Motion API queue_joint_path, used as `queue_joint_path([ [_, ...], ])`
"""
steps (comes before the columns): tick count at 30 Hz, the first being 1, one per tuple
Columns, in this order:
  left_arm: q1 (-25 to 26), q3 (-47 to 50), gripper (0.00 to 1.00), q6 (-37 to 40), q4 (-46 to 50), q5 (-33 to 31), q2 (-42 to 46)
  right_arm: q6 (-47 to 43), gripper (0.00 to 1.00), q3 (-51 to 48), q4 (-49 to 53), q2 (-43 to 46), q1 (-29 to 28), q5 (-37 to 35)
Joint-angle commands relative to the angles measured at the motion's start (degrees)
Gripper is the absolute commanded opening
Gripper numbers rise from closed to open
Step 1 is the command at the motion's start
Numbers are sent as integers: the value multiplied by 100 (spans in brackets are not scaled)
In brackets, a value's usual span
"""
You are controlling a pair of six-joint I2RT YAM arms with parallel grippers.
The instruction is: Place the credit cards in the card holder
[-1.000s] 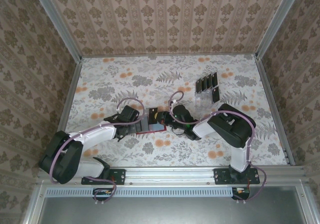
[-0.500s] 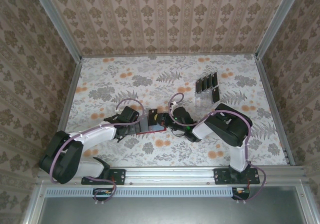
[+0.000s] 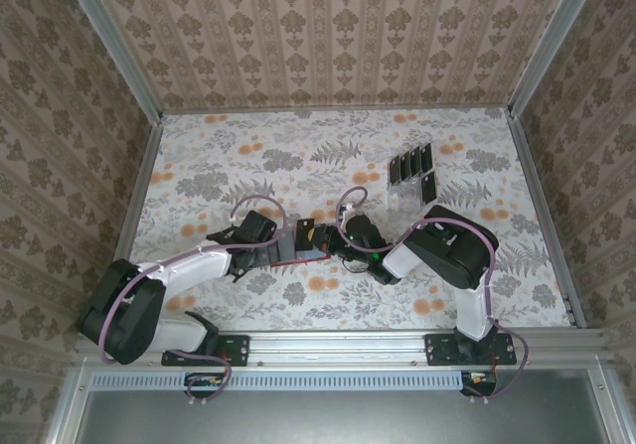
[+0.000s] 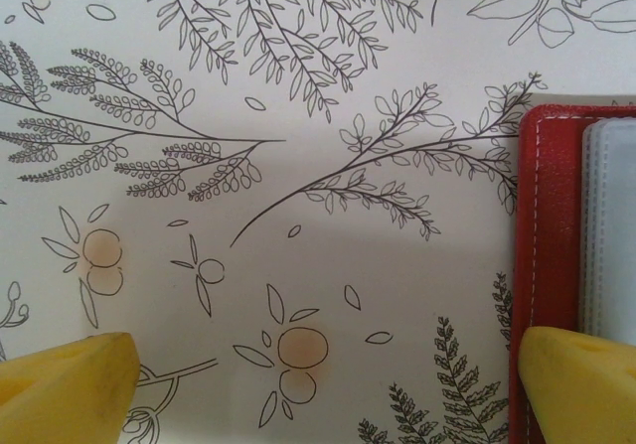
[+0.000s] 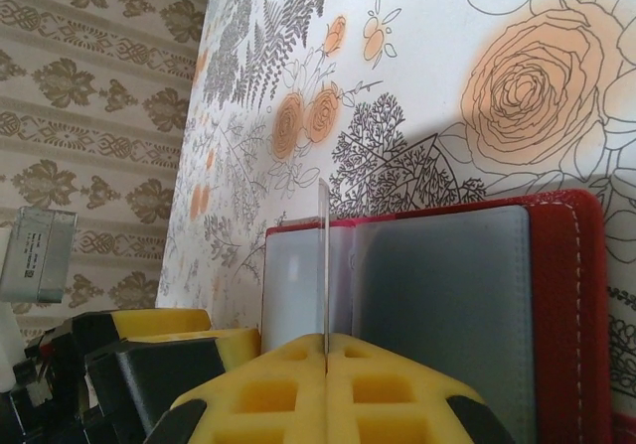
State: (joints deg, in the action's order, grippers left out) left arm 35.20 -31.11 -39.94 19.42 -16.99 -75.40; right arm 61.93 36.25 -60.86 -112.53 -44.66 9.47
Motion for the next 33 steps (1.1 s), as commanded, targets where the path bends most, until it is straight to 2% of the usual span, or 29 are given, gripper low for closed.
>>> queue_joint_path([
  [1, 13, 33, 100, -77, 252, -133, -97, 99, 0, -48, -296, -174, -33, 21],
  [12, 22, 26, 100, -79, 249, -131, -116, 290, 0, -128, -608, -373, -76, 196],
  [33, 31, -9, 100, -65, 273, -138, -122, 323, 0, -364, -795, -414, -73, 54],
])
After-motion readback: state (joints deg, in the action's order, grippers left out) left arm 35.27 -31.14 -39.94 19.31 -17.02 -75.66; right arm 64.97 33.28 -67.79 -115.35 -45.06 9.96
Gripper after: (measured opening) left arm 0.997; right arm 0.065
